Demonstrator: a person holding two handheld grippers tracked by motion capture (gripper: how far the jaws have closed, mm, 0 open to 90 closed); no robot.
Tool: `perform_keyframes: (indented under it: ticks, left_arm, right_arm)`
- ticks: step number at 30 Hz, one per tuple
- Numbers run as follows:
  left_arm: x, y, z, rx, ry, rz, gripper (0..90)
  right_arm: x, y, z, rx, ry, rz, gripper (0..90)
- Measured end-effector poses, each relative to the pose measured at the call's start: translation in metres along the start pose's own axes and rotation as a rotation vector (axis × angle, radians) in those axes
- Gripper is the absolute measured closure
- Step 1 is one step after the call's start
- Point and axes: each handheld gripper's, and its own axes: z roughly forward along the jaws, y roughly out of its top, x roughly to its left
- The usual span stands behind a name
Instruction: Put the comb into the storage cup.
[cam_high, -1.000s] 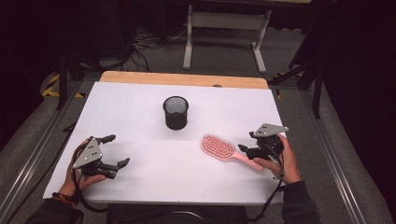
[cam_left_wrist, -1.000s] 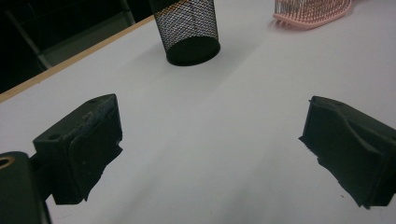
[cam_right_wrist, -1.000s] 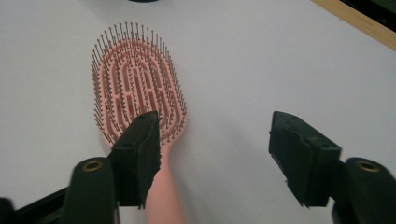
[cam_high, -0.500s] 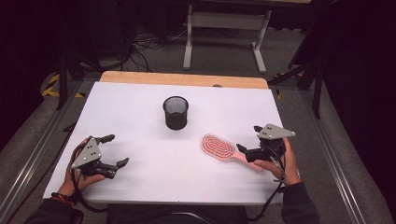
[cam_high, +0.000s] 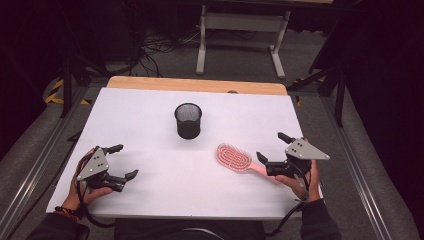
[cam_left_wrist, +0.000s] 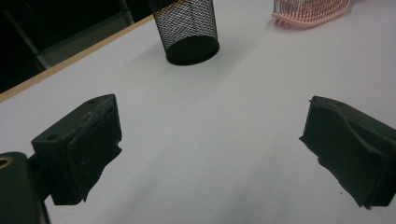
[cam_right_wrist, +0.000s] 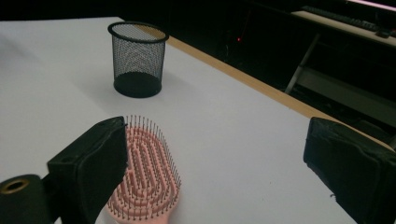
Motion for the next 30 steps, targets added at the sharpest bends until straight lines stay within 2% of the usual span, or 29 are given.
perform_keyframes:
  ticks: [6,13,21,24,30]
  left_arm:
    - [0.0,0.0,0.0,0.002,-0.004,0.001,5.3]
    - [0.0,0.0,0.0,0.002,-0.006,0.002,5.3]
    - [0.0,0.0,0.001,0.005,-0.011,0.001,5.3]
    - [0.0,0.0,0.001,0.006,-0.013,0.001,5.3]
    - [-0.001,0.0,0.002,0.009,-0.016,-0.002,5.3]
  right_arm:
    - [0.005,-0.005,-0.004,-0.014,-0.021,-0.009,8.3]
    - [0.008,-0.006,-0.005,0.032,0.011,-0.033,7.6]
    - [0.01,-0.009,0.005,0.157,0.067,-0.043,6.9]
    - [0.011,-0.011,0.012,0.228,0.094,-0.053,10.9]
    - [0.011,-0.015,0.026,0.371,0.122,-0.056,11.8]
